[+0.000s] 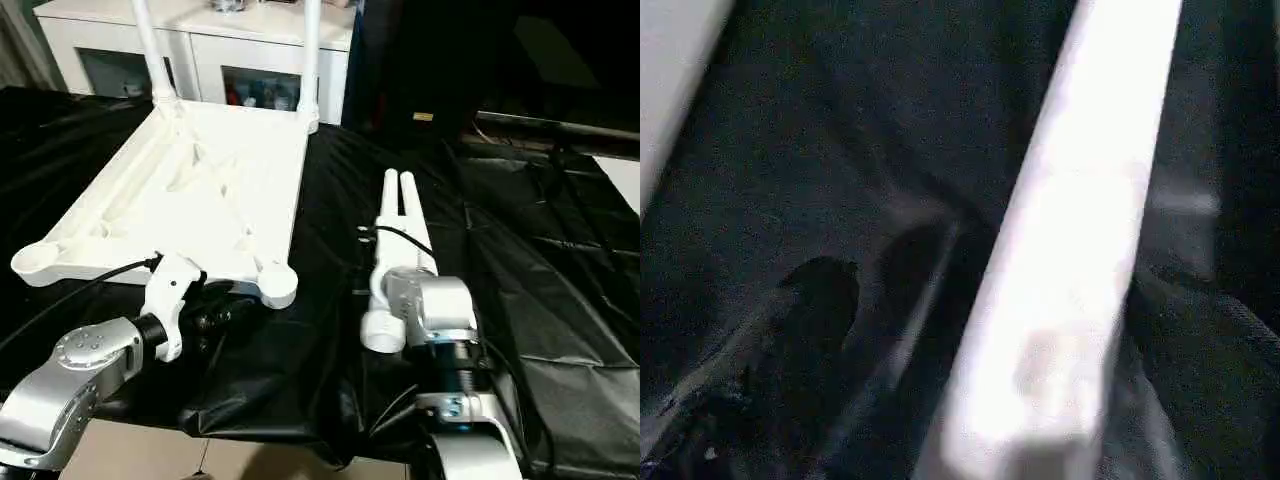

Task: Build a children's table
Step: Pick table leg

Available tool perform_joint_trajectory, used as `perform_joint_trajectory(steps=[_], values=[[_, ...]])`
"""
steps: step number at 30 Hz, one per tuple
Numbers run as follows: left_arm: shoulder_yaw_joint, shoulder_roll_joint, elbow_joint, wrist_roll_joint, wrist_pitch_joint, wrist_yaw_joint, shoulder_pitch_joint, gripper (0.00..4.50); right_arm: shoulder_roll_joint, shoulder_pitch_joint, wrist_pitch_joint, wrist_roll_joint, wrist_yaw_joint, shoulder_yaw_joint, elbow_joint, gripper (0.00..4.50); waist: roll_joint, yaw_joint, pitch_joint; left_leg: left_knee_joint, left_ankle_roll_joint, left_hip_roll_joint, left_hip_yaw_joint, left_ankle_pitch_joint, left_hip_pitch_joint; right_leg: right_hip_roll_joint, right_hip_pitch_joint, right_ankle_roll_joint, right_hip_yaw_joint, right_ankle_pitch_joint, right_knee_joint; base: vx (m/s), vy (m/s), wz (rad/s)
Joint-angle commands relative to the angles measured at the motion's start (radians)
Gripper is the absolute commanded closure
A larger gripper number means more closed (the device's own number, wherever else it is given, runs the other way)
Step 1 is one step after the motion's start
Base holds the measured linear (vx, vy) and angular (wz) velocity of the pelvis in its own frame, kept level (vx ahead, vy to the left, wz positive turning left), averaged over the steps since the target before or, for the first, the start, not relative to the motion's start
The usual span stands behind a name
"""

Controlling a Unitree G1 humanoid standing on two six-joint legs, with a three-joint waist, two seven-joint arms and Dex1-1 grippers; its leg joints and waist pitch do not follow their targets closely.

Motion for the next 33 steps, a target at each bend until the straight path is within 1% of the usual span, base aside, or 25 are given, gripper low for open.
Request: perform_joint_trajectory(steps=[1, 2, 4, 5, 8, 9, 10, 11, 12, 13, 14, 16, 17, 18, 19, 20, 22, 23, 25, 27, 28, 29, 30, 32, 33], values=[[-0.015, 0.012, -0.026, 0.013, 0.007, 0.0, 0.0, 1.23, 0.002, -0.02, 0.003, 0.013, -0.005, -0.026, -0.019, 0.0, 0.002, 0.001, -0.051, -0.082, -0.063, 0.048, -0.01, -0.115, 0.015, -0.075, 0.033, -0.136, 0.048, -0.009, -0.074, 0.0, 0.0, 0.0], [-0.016, 0.013, -0.027, 0.012, 0.008, 0.0, 0.001, 1.15, 0.004, -0.021, 0.004, 0.016, -0.006, -0.031, -0.017, 0.0, 0.004, 0.003, -0.051, -0.082, -0.067, 0.048, -0.008, -0.119, 0.016, -0.074, 0.031, -0.13, 0.048, -0.013, -0.075, 0.0, 0.0, 0.0], [-0.018, 0.014, -0.029, 0.013, 0.009, 0.001, 0.002, 1.06, 0.001, -0.022, 0.001, 0.013, -0.009, -0.031, -0.013, 0.0, 0.003, 0.004, -0.051, -0.083, -0.072, 0.049, -0.007, -0.118, 0.016, -0.074, 0.031, -0.127, 0.048, -0.014, -0.074, 0.0, 0.0, 0.0], [-0.02, 0.015, -0.031, 0.015, 0.01, 0.002, 0.004, 0.85, -0.002, -0.023, -0.005, 0.006, -0.014, -0.031, 0.0, 0.0, 0.001, 0.005, -0.051, -0.083, -0.075, 0.049, -0.007, -0.116, 0.015, -0.075, 0.033, -0.124, 0.048, -0.012, -0.074, 0.0, 0.0, 0.0], [-0.024, 0.016, -0.031, 0.019, 0.009, 0.003, 0.005, 0.73, -0.002, -0.02, -0.015, 0.003, -0.016, -0.036, 0.031, 0.0, 0.001, 0.003, -0.05, -0.083, -0.08, 0.048, -0.006, -0.123, 0.015, -0.075, 0.031, -0.122, 0.048, -0.019, -0.075, 0.0, 0.0, 0.0], [-0.026, 0.017, -0.03, 0.02, 0.009, 0.003, 0.005, 0.73, 0.0, -0.019, -0.015, 0.008, -0.01, -0.037, 0.052, 0.0, -0.001, 0.003, -0.051, -0.083, -0.081, 0.048, -0.007, -0.12, 0.014, -0.075, 0.033, -0.12, 0.048, -0.018, -0.075, 0.0, 0.0, 0.0], [-0.028, 0.017, -0.029, 0.021, 0.007, 0.004, 0.003, 0.52, 0.006, -0.017, -0.015, 0.018, -0.003, -0.04, 0.075, 0.0, 0.0, 0.003, -0.052, -0.083, -0.079, 0.048, -0.006, -0.117, 0.014, -0.075, 0.032, -0.122, 0.048, -0.011, -0.074, 0.0, 0.0, 0.0], [-0.029, 0.018, -0.027, 0.022, 0.005, 0.005, 0.002, 0.52, 0.013, -0.016, -0.013, 0.03, 0.002, -0.05, 0.087, 0.0, 0.001, 0.003, -0.051, -0.083, -0.079, 0.048, -0.006, -0.119, 0.014, -0.075, 0.032, -0.125, 0.048, -0.012, -0.075, 0.0, 0.0, 0.0], [-0.032, 0.019, -0.025, 0.024, 0.004, 0.007, 0.0, 0.3, 0.024, -0.015, -0.01, 0.048, 0.01, -0.067, 0.103, 0.26, -0.001, 0.002, -0.052, -0.082, -0.077, 0.047, -0.005, -0.119, 0.014, -0.075, 0.032, -0.126, 0.049, -0.008, -0.074, 0.0, 0.0, 0.0], [-0.034, 0.019, -0.024, 0.025, 0.002, 0.008, -0.001, 0.3, 0.033, -0.014, -0.006, 0.064, 0.018, -0.083, 0.115, 0.33, -0.005, 0.003, -0.051, -0.083, -0.073, 0.048, -0.005, -0.121, 0.013, -0.076, 0.033, -0.127, 0.048, -0.016, -0.075, 0.0, 0.0, 0.0], [-0.034, 0.018, -0.024, 0.025, 0.002, 0.009, -0.002, 0.3, 0.036, -0.014, -0.005, 0.07, 0.02, -0.088, 0.118, 0.33, -0.003, 0.003, -0.05, -0.084, -0.071, 0.049, -0.006, -0.125, 0.014, -0.076, 0.032, -0.125, 0.048, -0.022, -0.075, 0.0, 0.0, 0.0], [-0.035, 0.019, -0.023, 0.025, 0.0, 0.009, -0.002, 0.05, 0.044, -0.014, 0.0, 0.087, 0.025, -0.105, 0.131, 0.51, -0.002, 0.001, -0.051, -0.085, -0.073, 0.05, -0.006, -0.125, 0.015, -0.075, 0.031, -0.125, 0.048, -0.022, -0.075, 0.0, 0.0, 0.0], [-0.036, 0.019, -0.022, 0.026, -0.001, 0.009, -0.003, 0.01, 0.046, -0.014, 0.001, 0.089, 0.025, -0.109, 0.134, 0.66, -0.004, 0.002, -0.051, -0.084, -0.072, 0.05, -0.006, -0.12, 0.015, -0.076, 0.032, -0.127, 0.048, -0.015, -0.074, 0.0, 0.0, 0.0], [-0.037, 0.02, -0.021, 0.03, -0.002, 0.009, -0.004, 0.01, 0.05, -0.013, 0.002, 0.095, 0.023, -0.119, 0.14, 0.66, -0.006, 0.001, -0.051, -0.085, -0.072, 0.05, -0.005, -0.12, 0.014, -0.076, 0.032, -0.128, 0.048, -0.015, -0.075, 0.0, 0.0, 0.0], [-0.038, 0.02, -0.02, 0.031, -0.002, 0.009, -0.005, 0.0, 0.052, -0.014, 0.003, 0.097, 0.022, -0.123, 0.142, 0.78, -0.004, 0.002, -0.051, -0.085, -0.073, 0.049, -0.006, -0.121, 0.015, -0.075, 0.032, -0.128, 0.047, -0.018, -0.075, 0.0, 0.0, 0.0], [-0.039, 0.019, -0.022, 0.032, -0.003, 0.009, -0.005, 0.0, 0.051, -0.014, 0.003, 0.096, 0.023, -0.123, 0.143, 0.83, -0.007, 0.001, -0.05, -0.085, -0.075, 0.05, -0.005, -0.126, 0.015, -0.075, 0.031, -0.127, 0.047, -0.024, -0.076, 0.0, 0.0, 0.0], [-0.039, 0.019, -0.024, 0.031, -0.003, 0.01, -0.005, 0.0, 0.049, -0.017, 0.004, 0.098, 0.025, -0.127, 0.148, 1.04, -0.008, 0.002, -0.05, -0.086, -0.078, 0.05, -0.005, -0.127, 0.016, -0.076, 0.031, -0.127, 0.047, -0.025, -0.076, 0.0, 0.0, 0.0], [-0.039, 0.02, -0.023, 0.03, -0.004, 0.009, -0.006, 0.0, 0.048, -0.019, 0.003, 0.098, 0.025, -0.129, 0.153, 1.12, -0.005, 0.002, -0.05, -0.087, -0.081, 0.05, -0.006, -0.13, 0.016, -0.076, 0.03, -0.128, 0.047, -0.027, -0.075, 0.0, 0.0, 0.0], [-0.04, 0.02, -0.023, 0.028, -0.005, 0.006, -0.006, 0.0, 0.046, -0.021, 0.001, 0.1, 0.025, -0.133, 0.159, 1.25, -0.005, 0.001, -0.05, -0.087, -0.087, 0.05, -0.006, -0.135, 0.016, -0.075, 0.03, -0.128, 0.047, -0.026, -0.076, 0.0, 0.0, 0.0], [-0.041, 0.021, -0.027, 0.024, -0.001, -0.001, -0.005, 0.0, 0.042, -0.02, -0.001, 0.1, 0.02, -0.14, 0.167, 1.48, -0.008, 0.002, -0.05, -0.087, -0.088, 0.051, -0.006, -0.135, 0.017, -0.075, 0.03, -0.127, 0.047, -0.02, -0.075, 0.0, 0.0, 0.0], [-0.042, 0.02, -0.028, 0.022, 0.001, -0.002, -0.004, 0.0, 0.042, -0.017, 0.003, 0.099, 0.019, -0.142, 0.167, 1.55, -0.011, 0.001, -0.049, -0.088, -0.088, 0.051, -0.006, -0.138, 0.017, -0.075, 0.03, -0.127, 0.047, -0.023, -0.076, 0.0, 0.0, 0.0], [-0.043, 0.019, -0.029, 0.021, 0.002, -0.002, -0.004, 0.0, 0.039, -0.015, 0.006, 0.098, 0.019, -0.14, 0.168, 1.55, -0.01, 0.002, -0.049, -0.088, -0.089, 0.051, -0.006, -0.14, 0.017, -0.076, 0.03, -0.126, 0.047, -0.03, -0.076, 0.0, 0.0, 0.0], [-0.043, 0.019, -0.03, 0.02, 0.003, -0.002, -0.004, 0.0, 0.038, -0.014, 0.008, 0.098, 0.019, -0.139, 0.168, 1.67, -0.009, 0.003, -0.049, -0.088, -0.089, 0.051, -0.006, -0.141, 0.018, -0.076, 0.029, -0.126, 0.047, -0.03, -0.077, 0.0, 0.0, 0.0], [-0.045, 0.018, -0.031, 0.02, 0.003, -0.001, -0.005, 0.0, 0.034, -0.011, 0.012, 0.098, 0.022, -0.135, 0.171, 1.87, -0.022, 0.002, -0.049, -0.088, -0.083, 0.051, -0.004, -0.136, 0.017, -0.076, 0.031, -0.124, 0.047, -0.033, -0.078, 0.0, 0.0, 0.0], [-0.049, 0.017, -0.032, 0.023, 0.003, 0.001, -0.006, 0.0, 0.029, -0.01, 0.015, 0.099, 0.027, -0.134, 0.173, 1.96, -0.02, 0.003, -0.049, -0.088, -0.082, 0.051, -0.005, -0.132, 0.016, -0.077, 0.031, -0.124, 0.047, -0.033, -0.076, 0.0, 0.0, 0.0]])
